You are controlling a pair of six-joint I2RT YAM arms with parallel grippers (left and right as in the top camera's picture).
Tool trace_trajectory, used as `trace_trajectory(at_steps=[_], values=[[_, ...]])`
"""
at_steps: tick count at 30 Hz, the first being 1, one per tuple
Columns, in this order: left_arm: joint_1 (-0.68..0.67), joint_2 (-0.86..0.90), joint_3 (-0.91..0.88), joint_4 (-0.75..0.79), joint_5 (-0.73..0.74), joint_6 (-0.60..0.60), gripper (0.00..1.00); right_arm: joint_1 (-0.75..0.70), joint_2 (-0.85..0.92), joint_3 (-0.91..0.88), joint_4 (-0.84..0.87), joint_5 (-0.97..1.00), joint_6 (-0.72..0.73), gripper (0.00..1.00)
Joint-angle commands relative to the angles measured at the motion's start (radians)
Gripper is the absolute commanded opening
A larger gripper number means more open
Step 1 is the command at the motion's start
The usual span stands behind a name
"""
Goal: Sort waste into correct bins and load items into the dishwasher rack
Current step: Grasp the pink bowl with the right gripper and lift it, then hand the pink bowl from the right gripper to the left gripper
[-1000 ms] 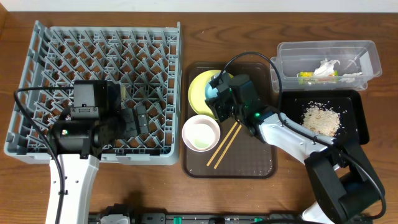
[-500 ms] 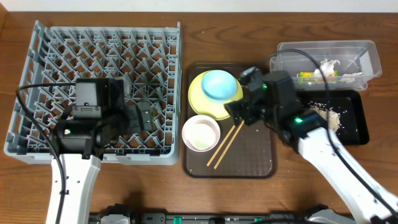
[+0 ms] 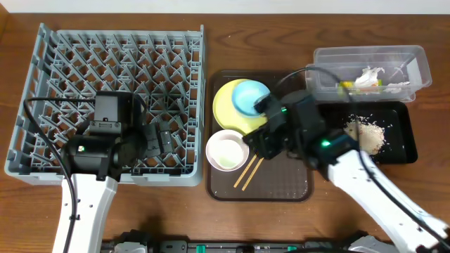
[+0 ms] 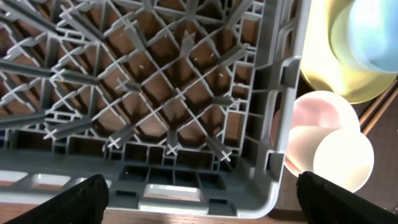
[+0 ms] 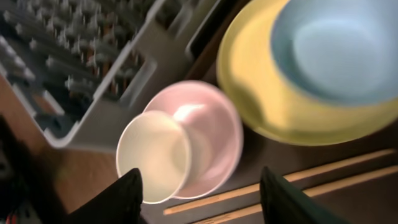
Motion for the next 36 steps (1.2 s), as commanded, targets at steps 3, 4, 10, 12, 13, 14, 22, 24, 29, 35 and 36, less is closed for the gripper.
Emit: trace_trajectory(at_steps=[3, 4, 10, 12, 13, 14, 22, 24, 29, 35, 36], values=[[-0.002, 0.004, 0.003, -0.013, -0.025, -0.018, 0.98, 0.074, 0.1, 0.005, -0.004, 0.051, 0.114, 0.56], [-0.002, 0.004, 0.002, -0.013, -0.025, -0.018, 0.98, 0.081, 0.115, 0.005, -0.003, 0.05, 0.121, 0.56], [-0.002, 0.004, 0.002, -0.012, -0.025, -0.018, 0.98, 0.098, 0.206, 0.005, 0.003, 0.058, 0.15, 0.36], [-0.002, 0.004, 0.002, -0.013, -0.025, -0.018, 0.98, 0.097, 0.227, 0.005, 0.012, 0.058, 0.172, 0.23], [-0.002, 0.004, 0.002, -0.012, -0.025, -0.018, 0.98, 0.097, 0.234, 0.005, 0.021, 0.058, 0.185, 0.19], [-0.002, 0.004, 0.002, -0.013, -0.025, -0.018, 0.98, 0.097, 0.236, 0.005, 0.029, 0.059, 0.193, 0.15], [-0.002, 0.004, 0.002, -0.011, -0.011, -0.021, 0.98, 0.031, 0.155, 0.006, 0.07, 0.057, 0.22, 0.01], [-0.002, 0.004, 0.002, -0.007, 0.03, -0.022, 0.98, -0.021, 0.102, 0.006, 0.065, 0.057, 0.223, 0.01], [-0.002, 0.005, 0.001, 0.055, 0.28, -0.021, 0.98, -0.19, -0.013, 0.006, 0.064, 0.034, 0.291, 0.01], [-0.002, 0.056, -0.002, 0.185, 0.666, -0.021, 0.98, -0.36, -0.03, 0.006, 0.091, -0.289, 0.293, 0.01], [-0.002, 0.075, -0.002, 0.21, 0.751, -0.021, 0.98, -0.371, -0.024, 0.006, 0.094, -0.346, 0.286, 0.01]])
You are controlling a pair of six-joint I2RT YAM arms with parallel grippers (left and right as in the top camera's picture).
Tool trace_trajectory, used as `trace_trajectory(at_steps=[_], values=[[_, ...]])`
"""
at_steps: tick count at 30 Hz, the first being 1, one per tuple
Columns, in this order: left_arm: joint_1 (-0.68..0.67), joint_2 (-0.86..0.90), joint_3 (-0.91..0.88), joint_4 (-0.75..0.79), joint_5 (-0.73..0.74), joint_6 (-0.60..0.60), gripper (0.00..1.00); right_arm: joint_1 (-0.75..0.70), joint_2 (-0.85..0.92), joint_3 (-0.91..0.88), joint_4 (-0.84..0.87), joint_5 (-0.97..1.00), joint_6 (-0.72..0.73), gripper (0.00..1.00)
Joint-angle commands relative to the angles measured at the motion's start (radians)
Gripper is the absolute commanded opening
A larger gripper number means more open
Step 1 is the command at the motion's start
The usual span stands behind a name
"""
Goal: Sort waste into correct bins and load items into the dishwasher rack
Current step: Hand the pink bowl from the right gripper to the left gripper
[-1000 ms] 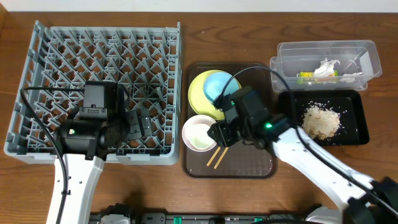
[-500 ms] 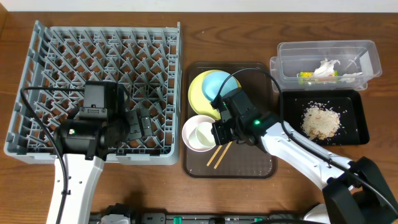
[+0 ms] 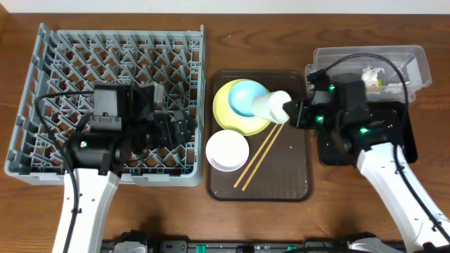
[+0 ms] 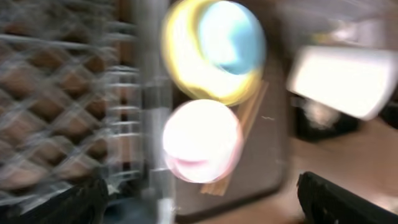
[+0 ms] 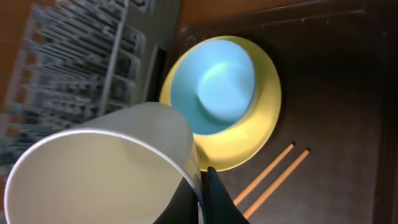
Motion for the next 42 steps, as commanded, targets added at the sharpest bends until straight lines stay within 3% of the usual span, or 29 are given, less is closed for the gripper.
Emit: trace_trajectory(at_steps=[1, 6, 10, 20, 25, 31, 42], values=[[-0.002, 0.061, -0.002, 0.057, 0.375, -0.006, 0.98, -0.03, 0.014, 0.005, 0.011, -0.276, 0.005, 0.01], [-0.005, 0.169, -0.002, 0.186, 0.731, -0.006, 0.98, -0.02, 0.04, 0.005, 0.122, -0.534, -0.014, 0.01], [-0.028, 0.24, -0.002, 0.263, 0.881, -0.008, 0.98, -0.013, 0.044, 0.005, 0.23, -0.659, 0.011, 0.01], [-0.137, 0.317, -0.002, 0.373, 0.884, -0.079, 0.99, 0.016, 0.044, 0.005, 0.321, -0.694, 0.065, 0.01], [-0.19, 0.317, -0.002, 0.468, 0.801, -0.209, 1.0, 0.034, 0.044, 0.005, 0.33, -0.692, 0.065, 0.01], [-0.251, 0.317, -0.002, 0.545, 0.798, -0.279, 0.83, 0.038, 0.044, 0.005, 0.343, -0.68, 0.064, 0.01], [-0.258, 0.317, -0.002, 0.552, 0.724, -0.278, 0.78, 0.04, 0.044, 0.004, 0.315, -0.679, 0.062, 0.01]])
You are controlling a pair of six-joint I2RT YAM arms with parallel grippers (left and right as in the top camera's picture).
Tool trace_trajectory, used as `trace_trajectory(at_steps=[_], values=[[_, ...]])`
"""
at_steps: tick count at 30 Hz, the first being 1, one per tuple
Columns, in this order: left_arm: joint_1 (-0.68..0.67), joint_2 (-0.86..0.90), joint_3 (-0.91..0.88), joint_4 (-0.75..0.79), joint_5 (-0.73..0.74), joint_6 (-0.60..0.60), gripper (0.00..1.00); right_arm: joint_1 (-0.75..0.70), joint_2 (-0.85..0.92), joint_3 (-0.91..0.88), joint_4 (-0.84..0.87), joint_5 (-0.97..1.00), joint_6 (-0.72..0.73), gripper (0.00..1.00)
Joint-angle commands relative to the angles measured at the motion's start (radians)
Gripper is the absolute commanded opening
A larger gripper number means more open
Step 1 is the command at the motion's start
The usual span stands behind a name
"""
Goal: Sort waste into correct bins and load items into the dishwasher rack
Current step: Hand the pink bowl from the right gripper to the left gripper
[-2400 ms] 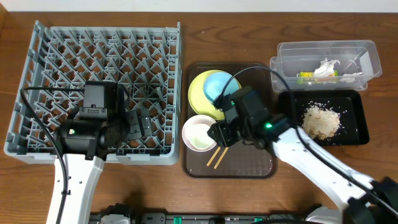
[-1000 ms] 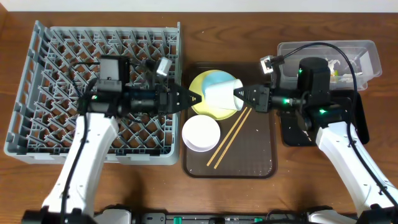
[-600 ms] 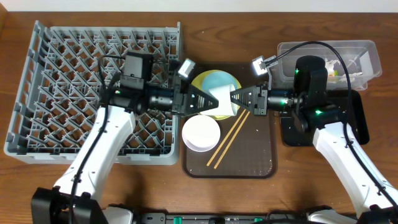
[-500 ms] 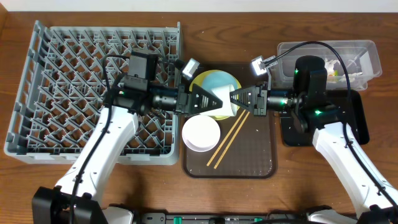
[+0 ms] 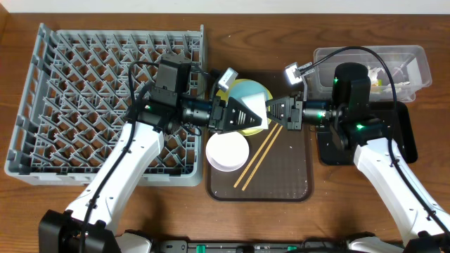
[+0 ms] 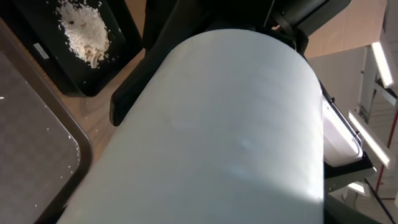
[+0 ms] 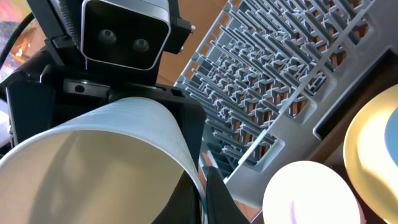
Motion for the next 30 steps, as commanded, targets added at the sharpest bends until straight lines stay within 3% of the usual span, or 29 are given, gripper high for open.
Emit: trace_trajectory(at_steps=[1, 7, 13, 20, 27, 30], values=[[-0.008, 0.002, -0.002, 0.006, -0.089, -0.019, 0.77, 0.026, 0.001, 0.005, -0.02, -0.016, -0.008, 0.01], [-0.008, 0.002, -0.002, 0.01, -0.122, -0.015, 0.76, 0.026, 0.001, 0.005, -0.087, 0.019, -0.022, 0.01], [-0.008, 0.002, -0.002, 0.049, -0.122, -0.016, 0.86, 0.026, 0.001, 0.005, -0.13, 0.032, -0.024, 0.01], [-0.008, 0.002, -0.002, 0.082, -0.125, -0.016, 0.88, 0.037, 0.001, 0.005, -0.133, 0.032, -0.024, 0.01], [-0.008, 0.002, -0.002, 0.081, -0.171, -0.016, 0.86, 0.039, 0.001, 0.005, -0.133, 0.033, -0.024, 0.01], [-0.008, 0.002, -0.002, 0.081, -0.171, -0.016, 0.78, 0.039, 0.001, 0.005, -0.133, 0.033, -0.024, 0.01]])
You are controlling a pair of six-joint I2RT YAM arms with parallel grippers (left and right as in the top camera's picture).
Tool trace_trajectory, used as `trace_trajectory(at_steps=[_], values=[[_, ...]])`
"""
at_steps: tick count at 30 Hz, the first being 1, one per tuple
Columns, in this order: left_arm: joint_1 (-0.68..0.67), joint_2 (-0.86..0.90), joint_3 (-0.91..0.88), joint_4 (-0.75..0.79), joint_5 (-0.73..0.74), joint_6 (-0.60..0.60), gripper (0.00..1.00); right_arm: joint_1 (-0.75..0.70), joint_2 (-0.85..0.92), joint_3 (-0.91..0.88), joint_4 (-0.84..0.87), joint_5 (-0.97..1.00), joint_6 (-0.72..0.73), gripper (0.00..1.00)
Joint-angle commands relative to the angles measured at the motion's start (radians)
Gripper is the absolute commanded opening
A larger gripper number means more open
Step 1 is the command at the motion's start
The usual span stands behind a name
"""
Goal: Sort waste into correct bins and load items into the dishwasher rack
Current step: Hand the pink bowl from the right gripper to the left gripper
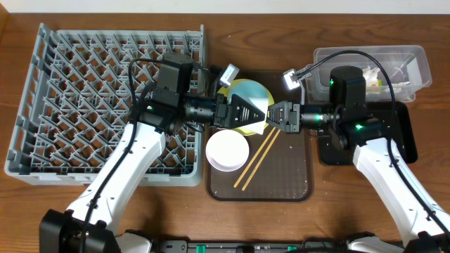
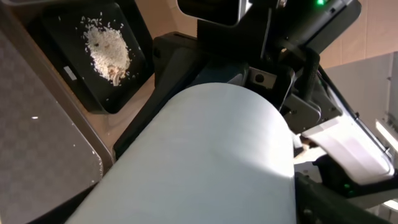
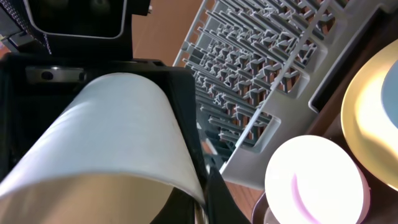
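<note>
A white paper cup (image 1: pixel 256 112) lies sideways in the air above the yellow plate (image 1: pixel 226 97), between my two grippers. My right gripper (image 1: pixel 275 116) is shut on its rim, one finger inside the mouth, as the right wrist view shows (image 3: pixel 202 199). My left gripper (image 1: pixel 241 112) stands open round the cup's base end. In the left wrist view the cup (image 2: pixel 186 155) fills the space between the fingers (image 2: pixel 348 199). The grey dishwasher rack (image 1: pixel 84 77) is at the left.
The brown tray (image 1: pixel 281 184) holds the yellow plate with a blue bowl, a pink bowl (image 1: pixel 227 150) and two chopsticks (image 1: pixel 256 158). A clear bin (image 1: pixel 397 57) with scraps stands at the back right. In front of it is a black tray (image 1: pixel 404 144) with rice (image 2: pixel 107 46).
My right gripper has shifted slightly left with the cup, closing on my left gripper. The left arm has hardly moved. The right gripper still grips the rim.
At first the cup stood in the pink bowl with my right gripper open over it, and my left gripper hung over the rack's corner. Then the right gripper held the cup above the tray. Later both grippers met over the plate, the cup between them, as now.
</note>
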Motion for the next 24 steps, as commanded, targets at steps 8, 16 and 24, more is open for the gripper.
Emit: trace_trajectory(at_steps=[8, 16, 24], values=[[0.002, 0.002, 0.001, 0.008, -0.102, 0.003, 0.51, 0.029, 0.001, 0.003, -0.01, 0.0, -0.02, 0.07], [0.008, 0.002, 0.001, 0.005, -0.244, 0.053, 0.35, 0.028, 0.001, 0.003, -0.074, 0.006, -0.095, 0.35], [0.101, -0.024, 0.001, -0.148, -0.511, 0.18, 0.2, 0.026, 0.001, 0.003, -0.285, 0.273, -0.188, 0.36]])
